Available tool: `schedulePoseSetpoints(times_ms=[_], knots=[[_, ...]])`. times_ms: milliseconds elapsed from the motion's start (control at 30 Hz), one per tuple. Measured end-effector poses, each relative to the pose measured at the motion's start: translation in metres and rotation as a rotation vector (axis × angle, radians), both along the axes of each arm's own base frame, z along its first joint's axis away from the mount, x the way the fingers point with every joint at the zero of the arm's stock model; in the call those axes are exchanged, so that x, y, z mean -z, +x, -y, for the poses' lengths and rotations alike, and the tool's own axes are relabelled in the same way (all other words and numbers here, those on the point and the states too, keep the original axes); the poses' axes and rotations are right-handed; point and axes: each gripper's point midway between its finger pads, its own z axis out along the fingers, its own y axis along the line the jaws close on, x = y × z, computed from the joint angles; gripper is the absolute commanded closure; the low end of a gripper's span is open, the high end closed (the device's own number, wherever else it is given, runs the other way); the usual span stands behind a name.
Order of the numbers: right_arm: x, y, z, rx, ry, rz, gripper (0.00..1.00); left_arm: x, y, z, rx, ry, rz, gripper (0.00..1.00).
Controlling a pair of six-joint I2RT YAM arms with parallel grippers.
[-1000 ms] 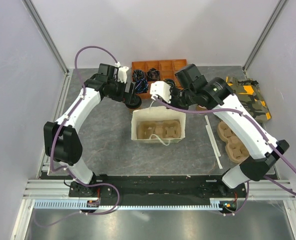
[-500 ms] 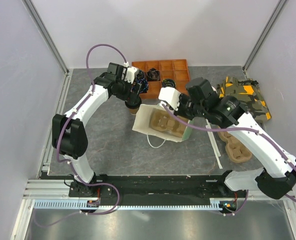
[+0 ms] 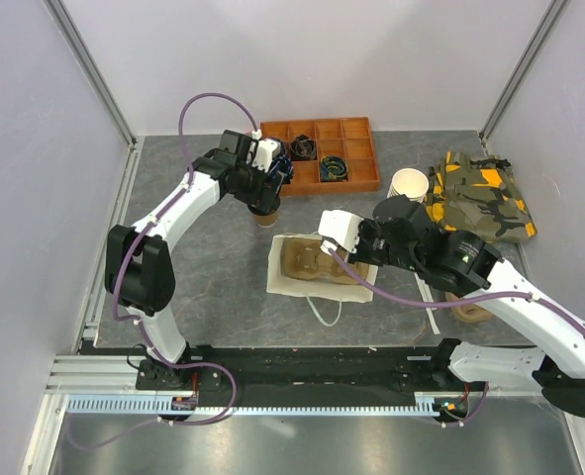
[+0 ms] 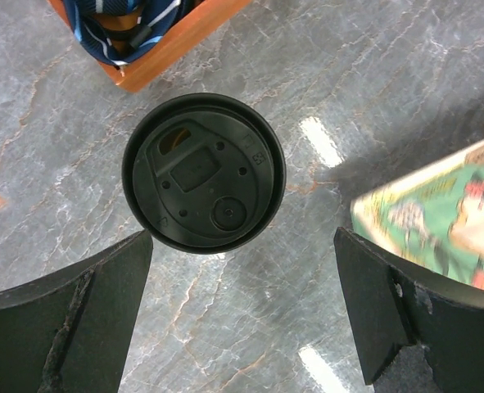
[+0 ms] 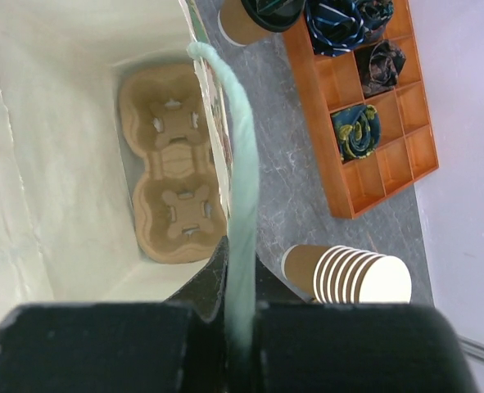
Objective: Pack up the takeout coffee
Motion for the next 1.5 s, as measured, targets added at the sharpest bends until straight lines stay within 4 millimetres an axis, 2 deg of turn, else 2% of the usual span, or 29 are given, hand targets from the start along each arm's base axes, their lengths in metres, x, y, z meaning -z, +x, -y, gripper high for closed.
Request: schedulePoseSetpoints(times_ms=[300, 600, 967, 1333, 1500], knots=[[-0.001, 0.001, 0.003, 0.013, 0.004, 0.019, 1.0, 0.002, 0.004, -0.001, -0.01, 0.038, 0.024, 0.0], [-0.001, 0.003, 0.005, 0.034, -0.004, 0.027, 1.0, 0.024, 0.01, -0.006, -0.017, 0.098, 0.001, 0.0], [0.0, 0.008, 0.003, 0.061, -0.015, 0.016, 1.0, 0.012, 0.019, 0.001, 0.008, 0.101, 0.05, 0.0], [-0.003, 0.013, 0.001, 0.081, -0.02, 0.009, 1.0, 0.028, 0.024, 0.003, 0.019, 0.13, 0.038, 0.0], [-0.005, 0.013, 0.001, 0.082, -0.018, 0.01, 1.0, 0.029, 0.024, 0.003, 0.019, 0.132, 0.036, 0.02]])
